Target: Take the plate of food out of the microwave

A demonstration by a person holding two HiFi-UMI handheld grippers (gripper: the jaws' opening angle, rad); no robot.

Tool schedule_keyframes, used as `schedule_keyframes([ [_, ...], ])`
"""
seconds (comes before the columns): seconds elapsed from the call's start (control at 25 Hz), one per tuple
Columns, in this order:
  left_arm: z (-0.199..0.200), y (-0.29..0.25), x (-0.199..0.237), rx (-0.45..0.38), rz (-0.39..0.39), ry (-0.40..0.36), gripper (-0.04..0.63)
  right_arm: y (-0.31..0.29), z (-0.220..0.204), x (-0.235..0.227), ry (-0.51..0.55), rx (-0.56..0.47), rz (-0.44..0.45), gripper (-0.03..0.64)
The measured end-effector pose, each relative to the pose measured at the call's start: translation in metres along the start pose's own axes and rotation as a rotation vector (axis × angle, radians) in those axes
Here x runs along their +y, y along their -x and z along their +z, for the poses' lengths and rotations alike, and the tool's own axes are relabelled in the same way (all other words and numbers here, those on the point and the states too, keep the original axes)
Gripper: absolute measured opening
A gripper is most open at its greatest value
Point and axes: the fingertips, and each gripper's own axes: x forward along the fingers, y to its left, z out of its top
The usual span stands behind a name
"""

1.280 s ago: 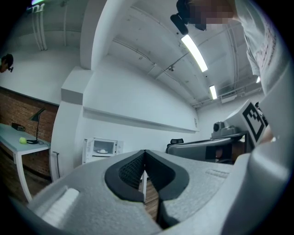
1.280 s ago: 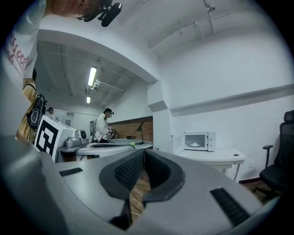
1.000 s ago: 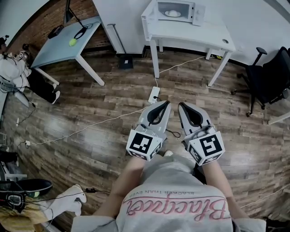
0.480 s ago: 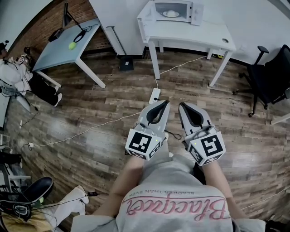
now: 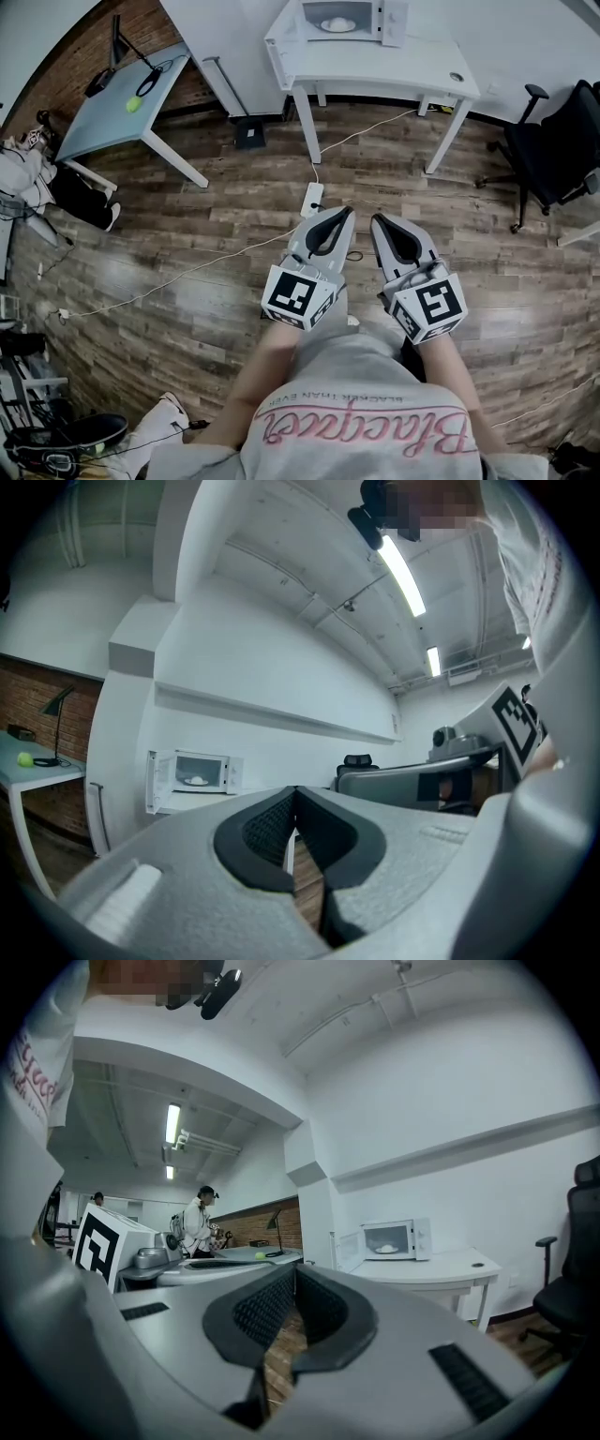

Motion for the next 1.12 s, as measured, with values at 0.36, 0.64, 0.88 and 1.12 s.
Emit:
schedule_keyframes([
  [0.36, -0.003, -0.025, 0.048, -0.007, 0.002, 0.012, 0.006, -0.055, 0.001, -0.013, 0.016, 0.008, 0.015, 0.015],
  [0.64, 0.007, -0.055, 0.095, -0.032, -0.012, 0.0, 0.006, -0.11, 0.011, -0.027, 0.047, 0.011, 0.027, 0.015],
  [0.88, 0.01, -0.081, 0.132, -0.05, -0.027, 0.004, 0.006, -0.152, 0.017, -0.048, 0.056, 0.012, -0.006, 0.015],
  [1.12, 0.01, -0.106, 0.162, -0.044, -0.045, 0.003, 0.006, -0.188, 0.022, -0.06, 0.083, 0.02, -0.007, 0.014],
])
